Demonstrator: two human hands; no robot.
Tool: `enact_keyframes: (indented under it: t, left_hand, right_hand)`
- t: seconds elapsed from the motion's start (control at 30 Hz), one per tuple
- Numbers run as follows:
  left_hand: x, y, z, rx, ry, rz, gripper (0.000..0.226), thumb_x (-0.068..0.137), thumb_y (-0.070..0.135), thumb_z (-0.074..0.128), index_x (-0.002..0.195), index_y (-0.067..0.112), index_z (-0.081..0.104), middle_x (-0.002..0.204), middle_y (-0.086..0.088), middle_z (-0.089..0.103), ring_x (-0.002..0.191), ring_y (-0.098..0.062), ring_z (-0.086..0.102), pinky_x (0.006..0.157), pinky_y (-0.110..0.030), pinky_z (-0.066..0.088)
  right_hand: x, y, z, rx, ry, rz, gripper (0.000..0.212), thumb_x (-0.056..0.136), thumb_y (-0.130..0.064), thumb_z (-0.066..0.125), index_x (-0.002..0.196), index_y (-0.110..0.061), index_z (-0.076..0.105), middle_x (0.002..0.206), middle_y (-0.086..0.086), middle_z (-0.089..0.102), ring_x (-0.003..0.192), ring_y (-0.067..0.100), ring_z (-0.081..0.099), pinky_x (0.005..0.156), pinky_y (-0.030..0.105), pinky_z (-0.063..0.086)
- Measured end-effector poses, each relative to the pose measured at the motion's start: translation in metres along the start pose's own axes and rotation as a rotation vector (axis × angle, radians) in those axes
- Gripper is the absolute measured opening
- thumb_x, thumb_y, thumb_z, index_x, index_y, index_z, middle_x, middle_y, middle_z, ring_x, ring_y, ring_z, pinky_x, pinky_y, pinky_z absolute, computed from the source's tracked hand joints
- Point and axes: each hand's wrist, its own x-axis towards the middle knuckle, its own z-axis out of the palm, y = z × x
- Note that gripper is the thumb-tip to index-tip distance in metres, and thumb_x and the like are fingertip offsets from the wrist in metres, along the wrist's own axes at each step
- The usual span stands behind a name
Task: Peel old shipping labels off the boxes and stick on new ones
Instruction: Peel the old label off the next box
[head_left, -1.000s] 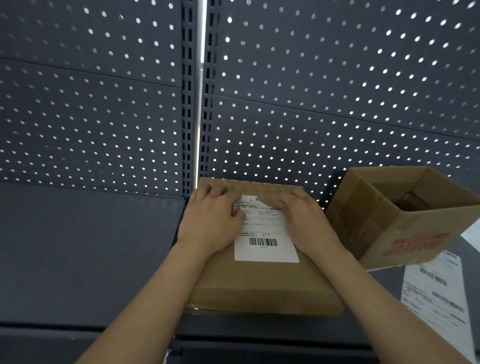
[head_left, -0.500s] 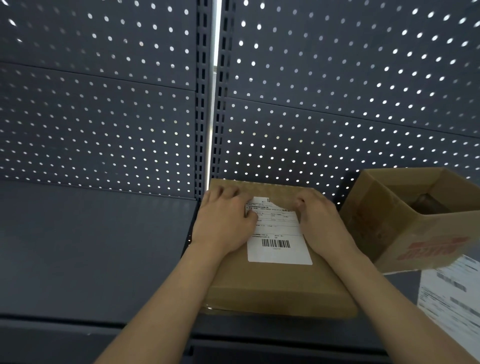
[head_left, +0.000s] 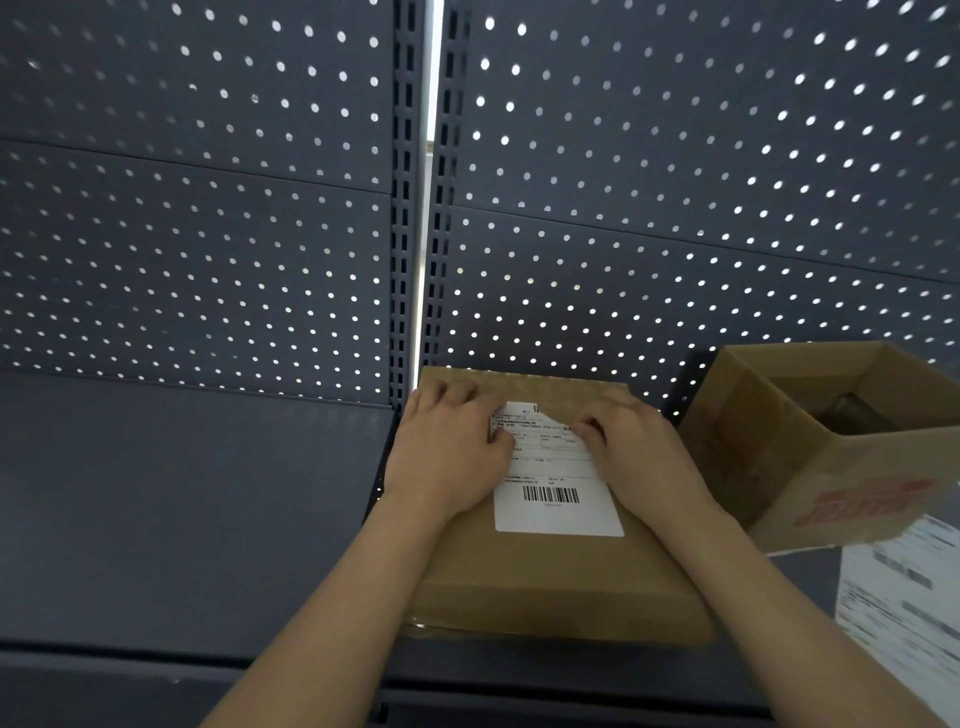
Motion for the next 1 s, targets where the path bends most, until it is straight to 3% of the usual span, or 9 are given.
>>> enact_keyframes:
  t: [0.13,0.27,0.4,0.53,0.63,0.8,0.93,1.0]
  left_hand:
    - [0.001,0.000,0.000,-0.002,0.001,-0.001,0.045,0.090,0.038,0.045,0.133,0.031,0.053,0.138,0.007,0.050,0.130,-0.021,0.035,0.114,-0.040,0.026]
    - [0.001,0.000,0.000,-0.004,0.000,-0.008,0.046,0.090,0.039,0.045,0.134,0.032,0.052,0.140,0.008,0.048,0.132,-0.021,0.033,0.114,-0.042,0.027]
    - [0.001,0.001,-0.001,-0.002,-0.011,-0.014,0.046,0.090,0.038,0.044,0.135,0.032,0.052,0.139,0.006,0.050,0.132,-0.023,0.033,0.115,-0.044,0.025]
    - [0.001,0.000,-0.001,-0.002,-0.010,-0.012,0.046,0.090,0.038,0.045,0.135,0.031,0.052,0.139,0.006,0.050,0.131,-0.023,0.034,0.116,-0.042,0.023]
    - [0.001,0.001,0.000,-0.001,-0.003,-0.007,0.045,0.090,0.038,0.045,0.135,0.030,0.053,0.139,0.005,0.050,0.132,-0.024,0.034,0.116,-0.043,0.023]
    - [0.002,0.000,0.000,0.001,-0.005,-0.008,0.045,0.090,0.038,0.045,0.133,0.030,0.054,0.139,0.006,0.050,0.131,-0.023,0.034,0.115,-0.043,0.025]
    - [0.003,0.001,0.000,-0.005,-0.007,-0.018,0.045,0.091,0.037,0.046,0.134,0.030,0.054,0.139,0.006,0.050,0.131,-0.023,0.034,0.115,-0.042,0.025]
    - [0.002,0.001,0.000,-0.004,-0.011,-0.019,0.045,0.090,0.037,0.045,0.134,0.030,0.053,0.140,0.006,0.050,0.131,-0.023,0.034,0.115,-0.042,0.024]
  right_hand:
    - [0.007,-0.003,0.000,-0.117,-0.098,-0.017,0.022,0.100,-0.011,0.050,0.118,-0.006,0.061,0.129,0.008,0.053,0.112,0.026,0.054,0.083,0.031,0.044]
    - [0.012,-0.003,0.003,-0.183,-0.138,-0.021,0.026,0.098,-0.004,0.047,0.122,-0.004,0.056,0.125,0.010,0.051,0.115,0.028,0.050,0.083,0.033,0.044]
    - [0.014,-0.001,0.007,-0.203,-0.184,-0.003,0.034,0.100,-0.005,0.041,0.132,-0.004,0.050,0.132,0.013,0.045,0.120,0.026,0.045,0.095,0.027,0.037]
    - [0.010,0.001,0.007,-0.091,-0.171,0.021,0.026,0.100,-0.004,0.041,0.116,-0.004,0.061,0.123,0.011,0.044,0.111,0.023,0.047,0.084,0.021,0.030]
    - [0.005,0.005,0.003,0.112,-0.095,0.067,0.019,0.102,-0.012,0.042,0.103,-0.012,0.061,0.115,0.003,0.050,0.097,0.014,0.049,0.080,0.020,0.033]
    - [0.000,0.013,-0.005,0.216,-0.030,0.046,0.007,0.093,-0.017,0.061,0.092,-0.022,0.066,0.095,-0.008,0.057,0.080,-0.001,0.052,0.070,0.002,0.035]
    - [0.003,0.012,-0.003,0.152,-0.038,0.016,0.007,0.093,-0.020,0.063,0.091,-0.020,0.070,0.095,-0.006,0.057,0.080,0.002,0.051,0.073,0.009,0.038]
    - [0.005,0.010,-0.003,0.089,-0.037,-0.034,0.011,0.095,-0.018,0.059,0.093,-0.015,0.070,0.103,-0.003,0.059,0.093,0.009,0.053,0.083,0.024,0.044]
